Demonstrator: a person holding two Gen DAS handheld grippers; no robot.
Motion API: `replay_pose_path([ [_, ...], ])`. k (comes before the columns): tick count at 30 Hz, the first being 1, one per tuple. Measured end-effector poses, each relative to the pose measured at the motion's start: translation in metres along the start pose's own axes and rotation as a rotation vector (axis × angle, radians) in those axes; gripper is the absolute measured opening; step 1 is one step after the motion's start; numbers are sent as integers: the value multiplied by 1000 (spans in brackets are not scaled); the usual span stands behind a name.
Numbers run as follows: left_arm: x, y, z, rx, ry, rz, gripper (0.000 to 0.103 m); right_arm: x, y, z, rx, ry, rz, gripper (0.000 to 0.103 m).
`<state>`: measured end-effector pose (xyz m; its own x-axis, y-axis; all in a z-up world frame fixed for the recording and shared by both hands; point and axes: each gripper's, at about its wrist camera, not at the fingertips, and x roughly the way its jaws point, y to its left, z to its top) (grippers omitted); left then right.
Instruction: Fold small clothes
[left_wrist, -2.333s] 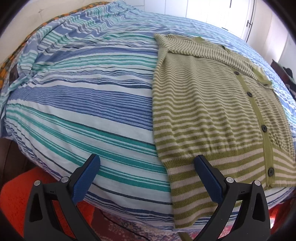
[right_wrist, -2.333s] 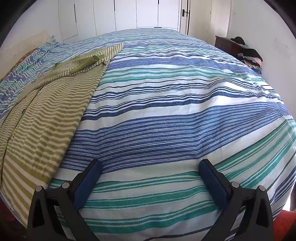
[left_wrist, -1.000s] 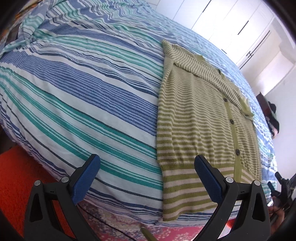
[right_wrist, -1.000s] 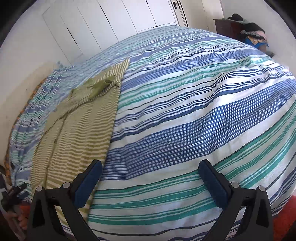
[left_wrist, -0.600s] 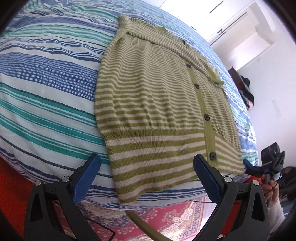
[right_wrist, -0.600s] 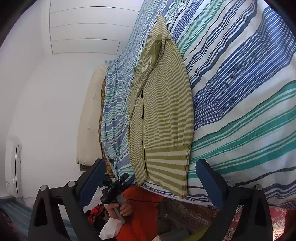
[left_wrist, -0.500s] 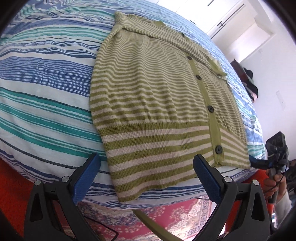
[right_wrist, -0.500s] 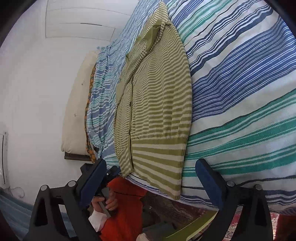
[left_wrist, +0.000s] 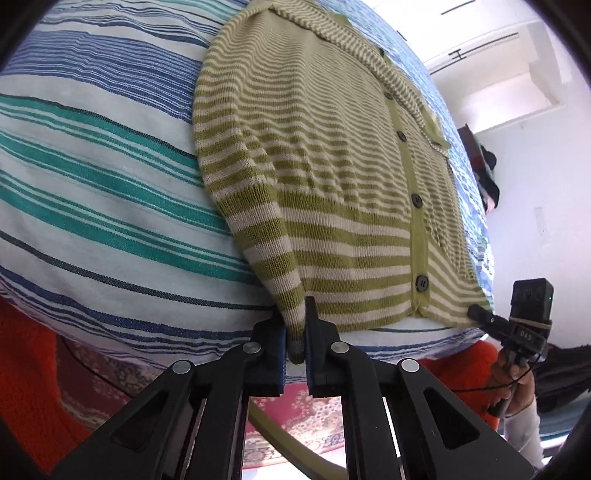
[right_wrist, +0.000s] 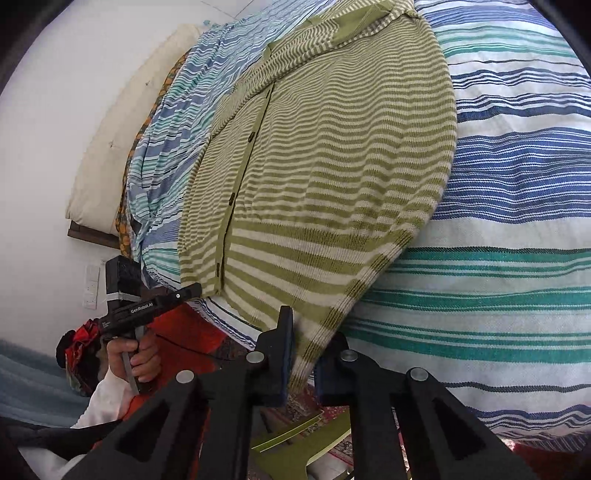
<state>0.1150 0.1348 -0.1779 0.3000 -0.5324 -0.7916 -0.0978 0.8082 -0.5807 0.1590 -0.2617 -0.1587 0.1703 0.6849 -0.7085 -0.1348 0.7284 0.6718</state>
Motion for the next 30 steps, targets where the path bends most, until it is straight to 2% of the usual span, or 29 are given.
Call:
replay_pose_path([
  [4,-28,-17,8,23,-85,-46,5,-22,10,6,-16,-81,35,6],
  [7,-46,-34,27,57,-140,-57,5,-35,26,19,-59,-135,38,6],
  [10,-55,-50,60,74,-183,-71,5,-45,37,41,-90,-192,13,6],
  [13,-51,-61,100,77,-210,-54,5,-45,44,70,-119,-245,-51,6],
  [19,-26,-80,190,95,-249,-1,5,-38,37,149,-75,-329,-84,5],
  [24,2,-97,275,106,-281,45,5,-28,31,234,-73,-377,-97,5],
  [30,51,-107,366,126,-307,160,5,0,6,343,-42,-406,-131,5],
])
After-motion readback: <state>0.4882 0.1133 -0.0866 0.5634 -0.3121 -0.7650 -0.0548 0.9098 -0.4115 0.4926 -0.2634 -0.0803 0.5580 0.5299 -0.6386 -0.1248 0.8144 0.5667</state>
